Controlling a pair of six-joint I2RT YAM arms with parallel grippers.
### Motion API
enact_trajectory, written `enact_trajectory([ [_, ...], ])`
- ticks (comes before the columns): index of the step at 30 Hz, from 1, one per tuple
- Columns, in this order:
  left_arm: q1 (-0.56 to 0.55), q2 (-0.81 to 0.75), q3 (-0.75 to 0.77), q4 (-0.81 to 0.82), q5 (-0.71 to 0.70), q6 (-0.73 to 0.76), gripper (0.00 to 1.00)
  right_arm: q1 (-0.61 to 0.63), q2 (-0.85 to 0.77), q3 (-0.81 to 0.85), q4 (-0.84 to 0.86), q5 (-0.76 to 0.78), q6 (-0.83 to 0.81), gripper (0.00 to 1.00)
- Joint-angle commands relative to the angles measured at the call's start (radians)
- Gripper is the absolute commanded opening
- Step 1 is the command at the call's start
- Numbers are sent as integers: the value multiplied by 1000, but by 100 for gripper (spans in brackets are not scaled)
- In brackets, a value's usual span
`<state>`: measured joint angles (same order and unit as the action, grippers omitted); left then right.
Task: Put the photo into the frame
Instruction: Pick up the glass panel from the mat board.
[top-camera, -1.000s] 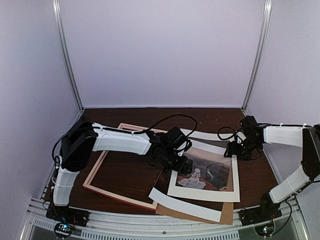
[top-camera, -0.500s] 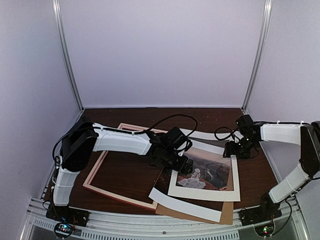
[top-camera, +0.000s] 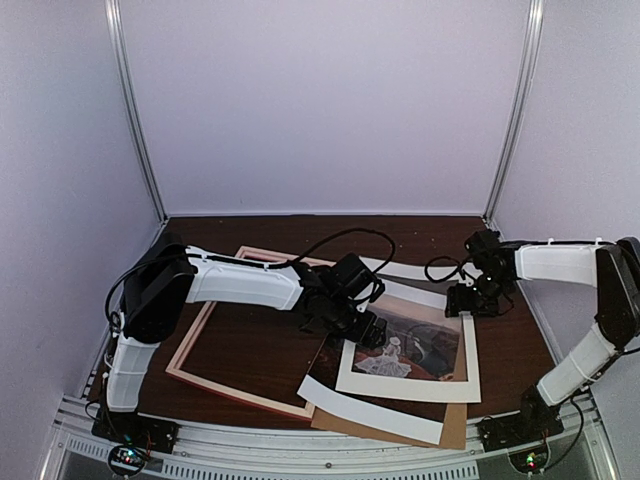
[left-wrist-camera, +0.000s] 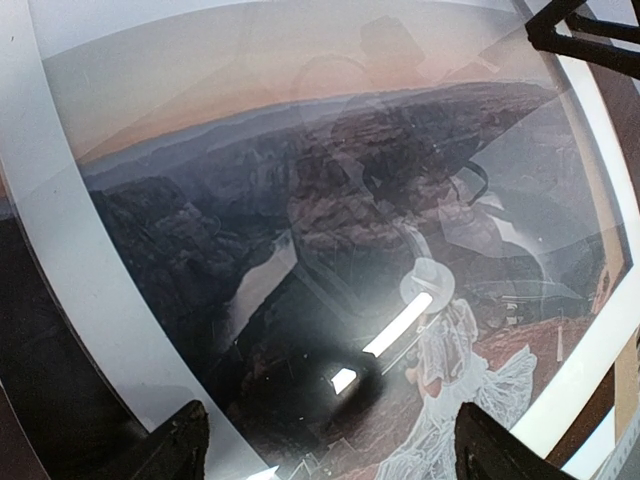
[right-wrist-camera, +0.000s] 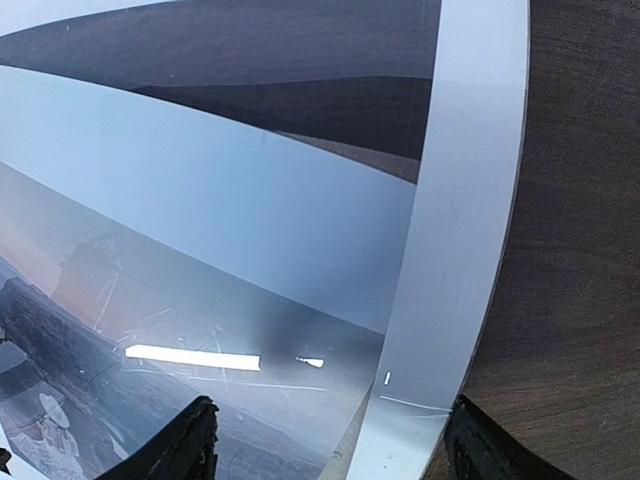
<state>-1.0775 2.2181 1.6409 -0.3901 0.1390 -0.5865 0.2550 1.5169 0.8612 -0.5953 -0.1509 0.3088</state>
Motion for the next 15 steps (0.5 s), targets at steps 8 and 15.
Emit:
enact_trajectory([
  [8,-5,48,-15,-28,23,-16,86,44,19,53,-40,60,-24,79],
  [15,-6,48,-15,-26,23,-16,86,58,32,62,-47,75,-23,81],
])
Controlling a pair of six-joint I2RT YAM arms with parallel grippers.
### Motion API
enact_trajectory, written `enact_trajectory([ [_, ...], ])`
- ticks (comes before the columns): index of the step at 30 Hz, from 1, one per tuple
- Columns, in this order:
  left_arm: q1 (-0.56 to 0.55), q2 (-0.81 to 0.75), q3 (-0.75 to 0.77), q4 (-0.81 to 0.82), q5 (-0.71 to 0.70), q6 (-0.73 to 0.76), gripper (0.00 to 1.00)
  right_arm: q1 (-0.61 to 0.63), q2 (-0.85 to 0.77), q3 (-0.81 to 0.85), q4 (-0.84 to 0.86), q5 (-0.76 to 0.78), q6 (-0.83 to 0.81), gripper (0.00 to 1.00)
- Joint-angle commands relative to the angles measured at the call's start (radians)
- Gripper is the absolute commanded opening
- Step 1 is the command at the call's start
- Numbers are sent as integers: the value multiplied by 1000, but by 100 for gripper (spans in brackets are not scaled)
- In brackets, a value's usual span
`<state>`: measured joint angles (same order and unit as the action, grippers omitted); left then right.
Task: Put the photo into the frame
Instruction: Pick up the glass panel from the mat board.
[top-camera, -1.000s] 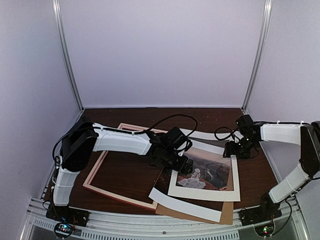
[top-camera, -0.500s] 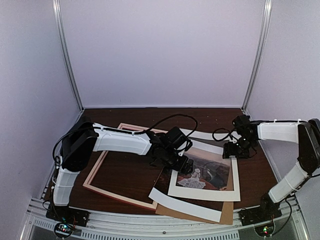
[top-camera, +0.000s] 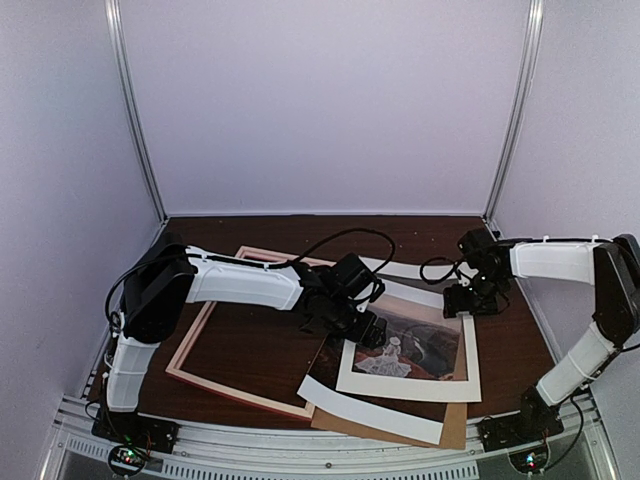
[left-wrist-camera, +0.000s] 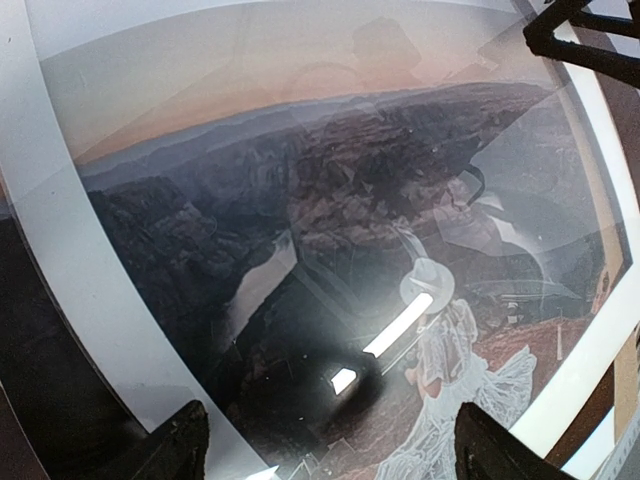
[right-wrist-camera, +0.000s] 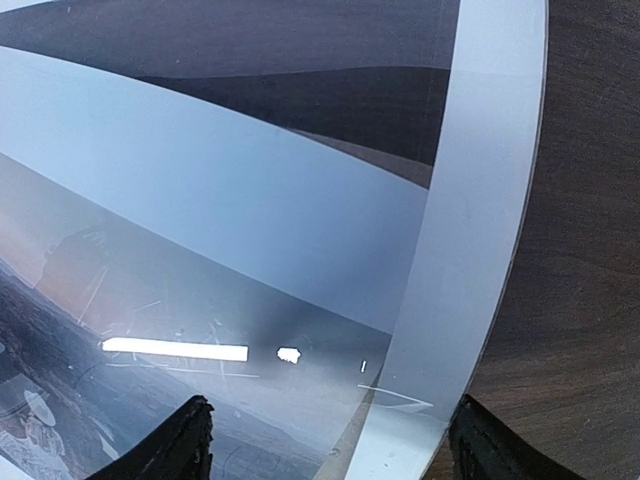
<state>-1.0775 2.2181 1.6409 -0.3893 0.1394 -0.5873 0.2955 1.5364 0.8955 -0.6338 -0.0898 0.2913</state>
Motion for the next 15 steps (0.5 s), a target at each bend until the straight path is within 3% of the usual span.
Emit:
enact_trajectory([
  [1,-6,48,-15,-27,24,-16,86,21,12,30,-10,20,-7,81],
  [15,-5,48,-19,-24,27,-17,86,43,18,51,-25,56,6,84],
])
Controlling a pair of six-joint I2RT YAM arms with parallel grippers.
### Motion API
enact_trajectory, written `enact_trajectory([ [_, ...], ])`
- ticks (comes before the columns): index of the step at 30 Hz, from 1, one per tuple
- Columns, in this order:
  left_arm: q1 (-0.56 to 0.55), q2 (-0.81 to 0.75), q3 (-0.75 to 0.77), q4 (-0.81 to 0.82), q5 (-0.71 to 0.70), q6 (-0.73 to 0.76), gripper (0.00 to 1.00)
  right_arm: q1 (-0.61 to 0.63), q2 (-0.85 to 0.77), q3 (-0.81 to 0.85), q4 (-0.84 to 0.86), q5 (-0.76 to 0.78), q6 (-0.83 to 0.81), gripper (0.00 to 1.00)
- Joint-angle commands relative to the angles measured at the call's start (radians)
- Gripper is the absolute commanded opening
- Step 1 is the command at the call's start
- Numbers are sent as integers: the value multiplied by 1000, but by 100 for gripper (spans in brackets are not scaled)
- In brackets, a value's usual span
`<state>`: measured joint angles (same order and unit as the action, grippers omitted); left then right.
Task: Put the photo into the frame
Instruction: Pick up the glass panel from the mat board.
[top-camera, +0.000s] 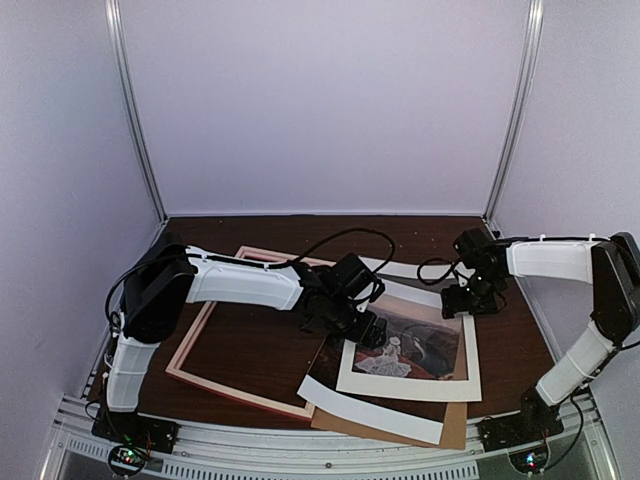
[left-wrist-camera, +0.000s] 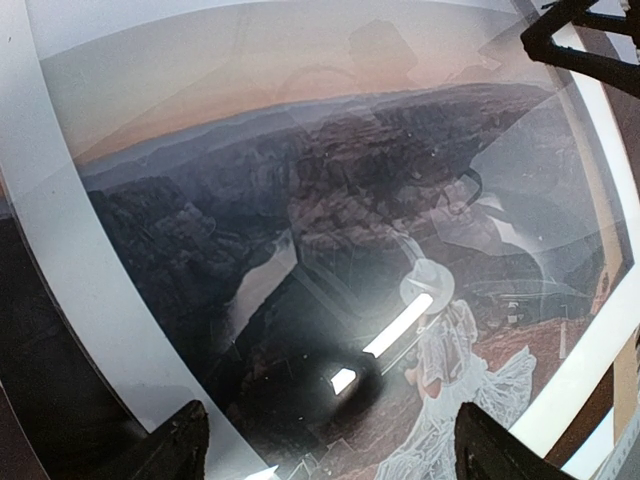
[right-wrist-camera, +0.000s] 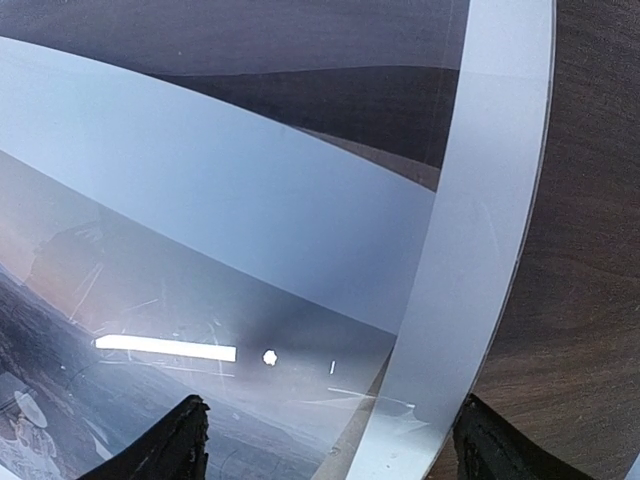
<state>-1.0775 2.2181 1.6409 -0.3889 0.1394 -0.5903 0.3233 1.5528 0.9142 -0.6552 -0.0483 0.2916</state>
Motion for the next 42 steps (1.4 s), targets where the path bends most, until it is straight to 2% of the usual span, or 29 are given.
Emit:
enact_trajectory([
  [1,-6,48,-19,-24,28,-15,86,15,0,32,-6,17,6,83],
  [8,-6,48,-22,-21,33,-16,86,20,-5,41,-24,41,3,77],
  [13,-5,48,-23,-21,32,-15,86,30,-3,51,-35,44,2,68],
  [27,-5,49,-21,-20,35,-15,86,93,12,109,-113,184,-2,53],
  [33,-6,49,-16,-27,32,-14,86,91,32,99,-74,179,3,50],
  [42,-5,49,-16,-29,28,-14,86,66,3,65,-7,51,21,41],
])
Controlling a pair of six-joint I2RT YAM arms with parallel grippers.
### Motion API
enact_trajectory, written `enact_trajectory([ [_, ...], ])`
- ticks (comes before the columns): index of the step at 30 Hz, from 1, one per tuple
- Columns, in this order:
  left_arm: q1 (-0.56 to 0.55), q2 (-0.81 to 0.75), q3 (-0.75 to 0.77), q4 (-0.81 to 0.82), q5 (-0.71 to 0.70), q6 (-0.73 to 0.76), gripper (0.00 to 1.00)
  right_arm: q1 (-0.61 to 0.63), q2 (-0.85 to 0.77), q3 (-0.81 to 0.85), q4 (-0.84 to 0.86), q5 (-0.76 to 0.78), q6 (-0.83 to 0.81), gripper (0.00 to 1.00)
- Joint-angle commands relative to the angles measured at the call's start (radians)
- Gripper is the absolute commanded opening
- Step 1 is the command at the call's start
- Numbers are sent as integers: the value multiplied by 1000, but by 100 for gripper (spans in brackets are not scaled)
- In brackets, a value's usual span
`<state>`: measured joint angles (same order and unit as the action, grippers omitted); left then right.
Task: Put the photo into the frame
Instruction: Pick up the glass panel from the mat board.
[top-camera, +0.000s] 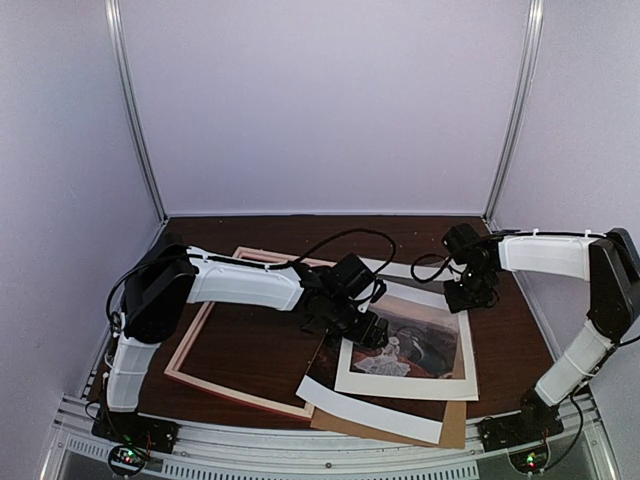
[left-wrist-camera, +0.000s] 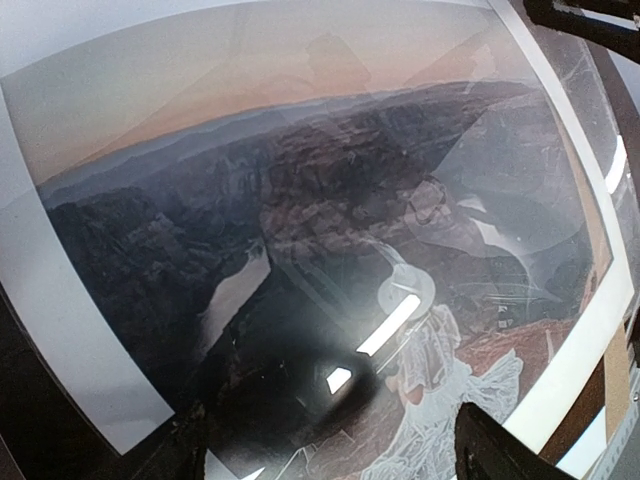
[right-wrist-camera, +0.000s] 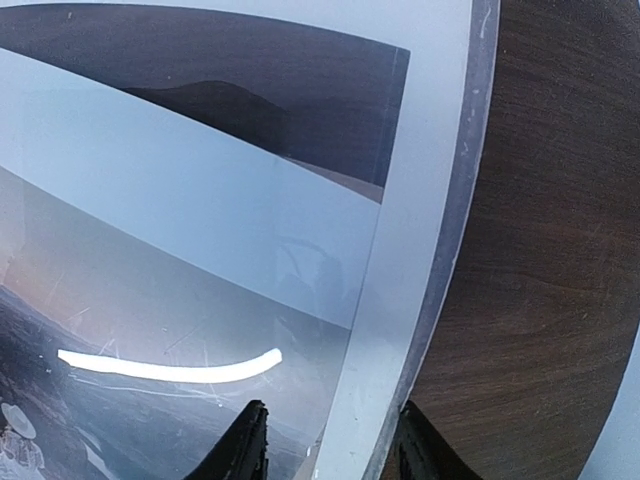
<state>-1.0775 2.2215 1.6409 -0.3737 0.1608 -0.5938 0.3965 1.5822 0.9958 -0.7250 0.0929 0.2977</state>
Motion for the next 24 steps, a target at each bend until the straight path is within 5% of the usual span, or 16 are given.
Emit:
enact_trajectory([
  [1,-4,45,-16,-44,7,-11,86,-16,-40,-24,67,-111,16,41],
  [11,-4,43,-24,-37,7,-13,86,-141,-154,-108,147,-324,44,28],
  [20,-4,41,-28,-35,7,-17,86,-219,-168,-156,226,-525,55,1],
  [24,-4,40,-30,-35,6,-18,86,-231,-173,-156,217,-527,46,0],
])
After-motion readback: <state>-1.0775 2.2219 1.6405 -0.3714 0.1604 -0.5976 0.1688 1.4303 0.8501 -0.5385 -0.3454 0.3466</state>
